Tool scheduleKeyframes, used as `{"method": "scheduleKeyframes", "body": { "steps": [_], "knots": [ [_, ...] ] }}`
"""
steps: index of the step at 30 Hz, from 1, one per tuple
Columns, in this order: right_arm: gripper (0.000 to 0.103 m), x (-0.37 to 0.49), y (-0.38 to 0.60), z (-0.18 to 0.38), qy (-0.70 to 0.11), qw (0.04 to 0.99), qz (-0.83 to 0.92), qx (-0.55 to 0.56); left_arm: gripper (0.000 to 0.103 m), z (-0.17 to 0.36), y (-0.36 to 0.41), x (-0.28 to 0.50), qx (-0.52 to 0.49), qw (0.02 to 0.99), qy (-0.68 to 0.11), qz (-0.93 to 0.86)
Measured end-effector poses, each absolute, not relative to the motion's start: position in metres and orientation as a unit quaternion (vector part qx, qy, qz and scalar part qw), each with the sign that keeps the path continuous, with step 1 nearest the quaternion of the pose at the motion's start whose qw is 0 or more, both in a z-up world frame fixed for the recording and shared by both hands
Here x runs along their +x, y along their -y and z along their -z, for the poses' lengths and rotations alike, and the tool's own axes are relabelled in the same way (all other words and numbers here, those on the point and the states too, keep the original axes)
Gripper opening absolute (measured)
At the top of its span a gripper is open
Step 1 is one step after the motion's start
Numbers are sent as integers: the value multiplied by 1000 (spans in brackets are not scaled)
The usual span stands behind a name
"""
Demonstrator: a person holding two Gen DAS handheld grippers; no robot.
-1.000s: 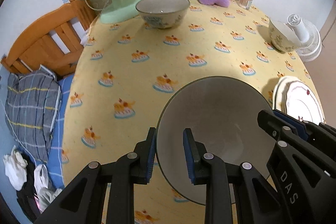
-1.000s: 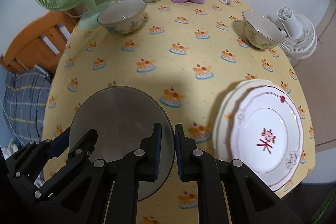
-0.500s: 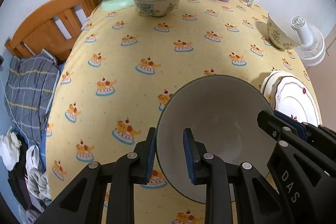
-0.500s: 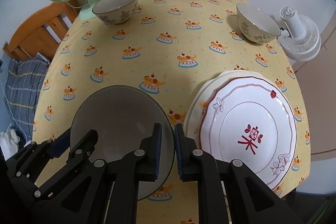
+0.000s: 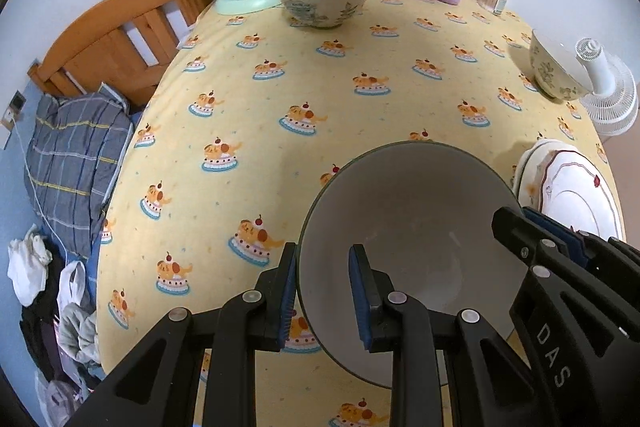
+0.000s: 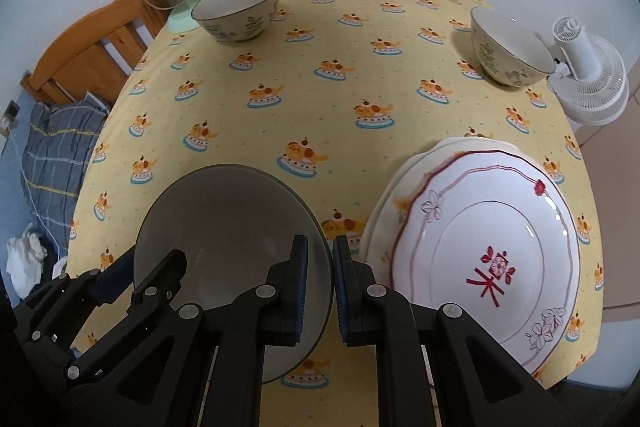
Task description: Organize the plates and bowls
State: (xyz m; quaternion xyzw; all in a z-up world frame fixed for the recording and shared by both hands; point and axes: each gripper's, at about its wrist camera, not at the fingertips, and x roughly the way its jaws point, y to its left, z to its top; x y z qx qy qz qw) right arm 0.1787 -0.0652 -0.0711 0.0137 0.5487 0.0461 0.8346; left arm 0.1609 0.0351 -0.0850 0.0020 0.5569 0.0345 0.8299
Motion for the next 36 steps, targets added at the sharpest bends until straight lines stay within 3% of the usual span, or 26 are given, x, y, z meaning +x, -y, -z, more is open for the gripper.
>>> {"method": "scheduleKeyframes", "body": {
  "steps": [4, 9, 14, 20, 36],
  "knots": [
    [21, 180, 66, 73, -554, 831, -50, 22, 31, 81, -35, 159, -3, 832, -554, -33],
    [43, 178, 65, 70, -558, 827, -58, 38, 39, 75, -38, 156, -7, 833, -552, -31],
    [61, 172, 61, 56, -542, 838, -47, 39, 65, 65, -44, 153, -11, 839, -544, -15],
    [71, 164, 49, 37, -522, 852, -33, 32, 79, 45, -54, 148, -2, 852, -523, 10],
    [78, 191, 21, -33, -460, 888, -16, 16, 79, -17, -80, 177, -14, 888, -460, 15]
  ]
}}
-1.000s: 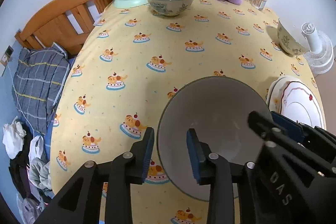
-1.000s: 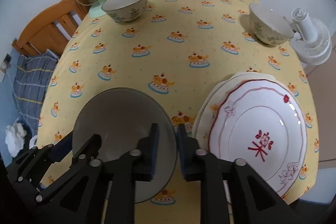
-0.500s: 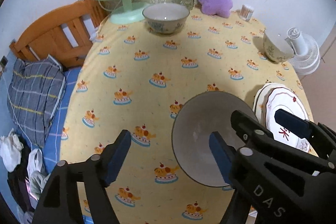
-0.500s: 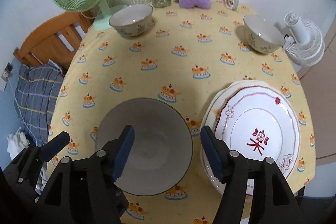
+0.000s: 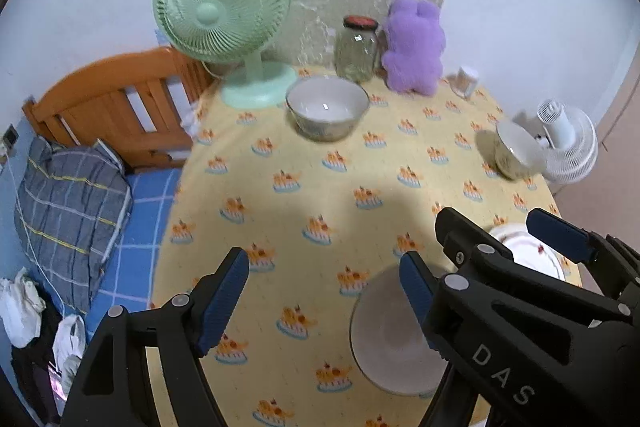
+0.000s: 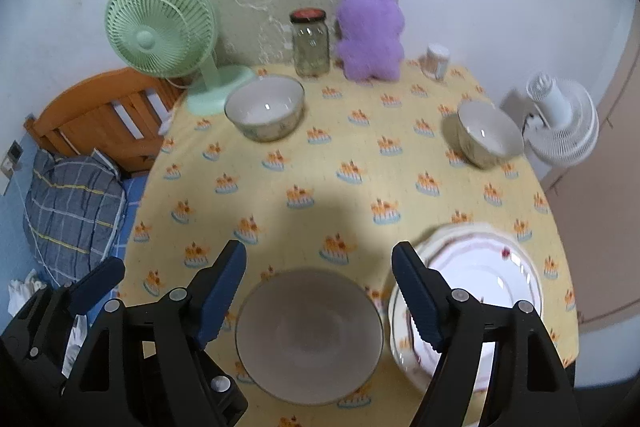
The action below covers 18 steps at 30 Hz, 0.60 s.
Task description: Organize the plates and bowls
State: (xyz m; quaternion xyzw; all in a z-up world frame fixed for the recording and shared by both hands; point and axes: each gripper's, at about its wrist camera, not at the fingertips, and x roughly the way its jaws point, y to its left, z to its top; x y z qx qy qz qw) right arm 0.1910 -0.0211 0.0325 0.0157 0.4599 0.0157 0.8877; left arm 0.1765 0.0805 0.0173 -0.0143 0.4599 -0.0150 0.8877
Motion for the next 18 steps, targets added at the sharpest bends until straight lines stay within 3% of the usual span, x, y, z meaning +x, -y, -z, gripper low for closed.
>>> {"method": "scheduleKeyframes", "body": {
  "steps": [18],
  "knots": [
    [78, 314, 19, -31, -436, 894, -103, -8, 79, -21, -75, 280, -7, 898, -432, -80]
  ]
}}
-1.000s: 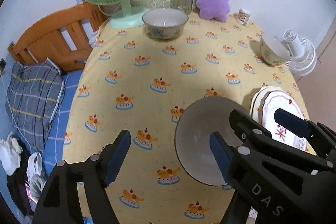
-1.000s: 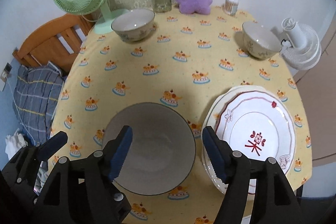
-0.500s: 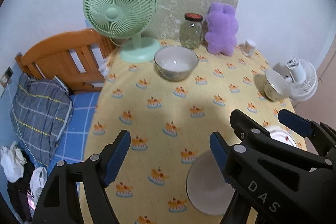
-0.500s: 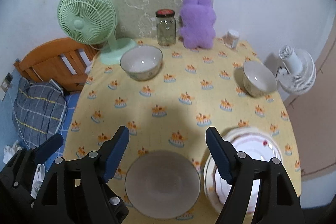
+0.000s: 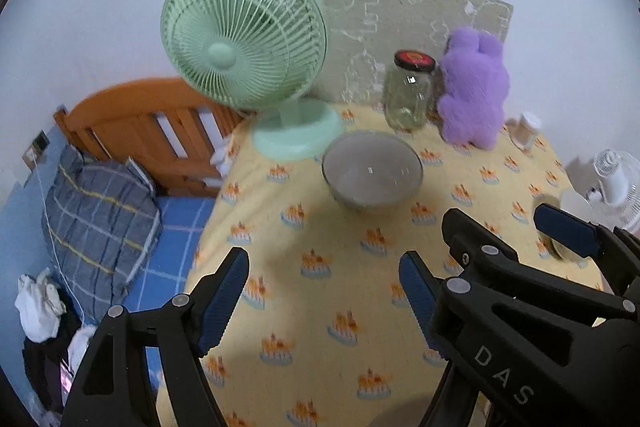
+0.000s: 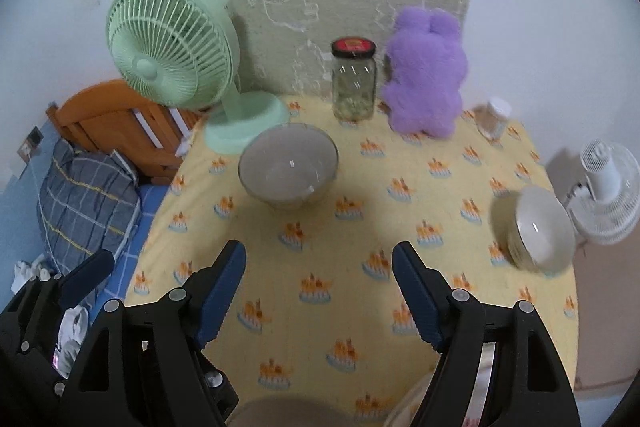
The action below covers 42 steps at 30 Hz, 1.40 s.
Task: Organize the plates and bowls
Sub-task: 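Move both grippers toward the floral bowl by the green fan, then close both grippers on the rim of the floral bowl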
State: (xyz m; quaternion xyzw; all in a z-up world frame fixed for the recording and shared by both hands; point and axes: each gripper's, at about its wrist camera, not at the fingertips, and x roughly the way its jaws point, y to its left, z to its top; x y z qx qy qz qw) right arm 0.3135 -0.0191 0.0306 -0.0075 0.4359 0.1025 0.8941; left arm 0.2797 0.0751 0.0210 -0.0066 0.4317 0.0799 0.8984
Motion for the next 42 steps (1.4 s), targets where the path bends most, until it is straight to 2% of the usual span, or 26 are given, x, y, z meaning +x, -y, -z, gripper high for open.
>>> {"method": "scheduleKeyframes", "body": {
  "steps": [19, 24, 26, 30, 32, 36, 38, 42],
  "knots": [
    [78, 434, 18, 17, -452, 883, -130, -13, 78, 25, -76, 384, -16, 883, -447, -143],
    [70, 460, 15, 32, -451, 883, -125, -13, 69, 40, -83, 408, -23, 882, -450, -139],
    [68, 470, 14, 40, -455, 881, -127, -9, 63, 47, -86, 418, -32, 880, -455, -135],
    [67, 486, 9, 54, -460, 878, -131, -2, 62, 61, -94, 431, -51, 872, -466, -139],
    [65, 493, 5, 61, -463, 876, -136, -2, 55, 69, -97, 436, -55, 870, -470, -140],
    [54, 504, -2, 76, -474, 870, -135, -7, 47, 83, -100, 444, -56, 862, -483, -142],
    [48, 506, -5, 81, -480, 867, -135, -9, 38, 91, -100, 447, -58, 857, -493, -139],
    [36, 511, -11, 93, -491, 859, -140, -13, 27, 101, -99, 451, -56, 849, -506, -139]
  ]
}}
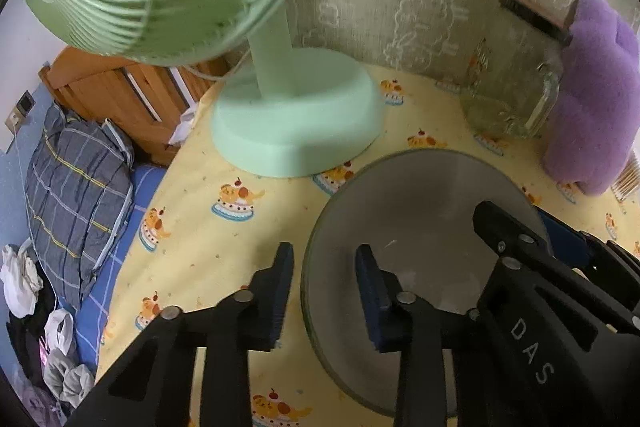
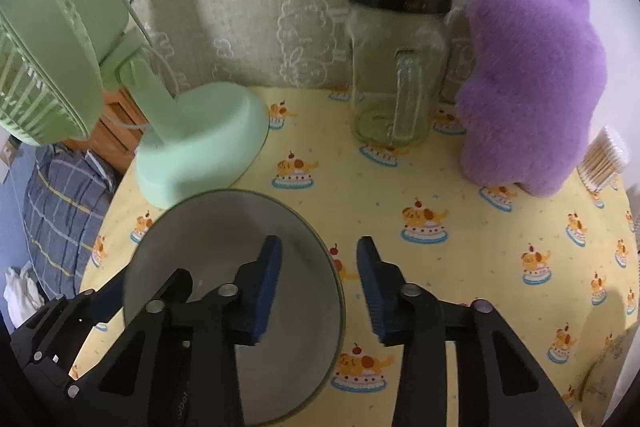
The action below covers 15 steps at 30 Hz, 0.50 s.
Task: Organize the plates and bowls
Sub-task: 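Close both grippers on the rim of the floral bowl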
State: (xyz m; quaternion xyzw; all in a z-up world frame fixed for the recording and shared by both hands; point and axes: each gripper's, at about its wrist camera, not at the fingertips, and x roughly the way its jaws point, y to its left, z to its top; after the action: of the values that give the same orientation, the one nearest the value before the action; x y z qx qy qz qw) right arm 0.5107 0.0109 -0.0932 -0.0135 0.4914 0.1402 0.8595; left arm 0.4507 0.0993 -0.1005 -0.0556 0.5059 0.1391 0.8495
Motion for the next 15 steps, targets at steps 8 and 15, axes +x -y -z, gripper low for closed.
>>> {"method": "scheduleKeyframes", "body": {
  "steps": [8, 15],
  "knots": [
    [29, 512, -14, 97, -493, 857, -148, -15, 22, 104, -101, 454, -51, 849, -510, -130],
    [29, 505, -10, 94, -501, 853, -148, -14, 22, 101, -97, 450, -42, 847, -515, -126]
  ]
}}
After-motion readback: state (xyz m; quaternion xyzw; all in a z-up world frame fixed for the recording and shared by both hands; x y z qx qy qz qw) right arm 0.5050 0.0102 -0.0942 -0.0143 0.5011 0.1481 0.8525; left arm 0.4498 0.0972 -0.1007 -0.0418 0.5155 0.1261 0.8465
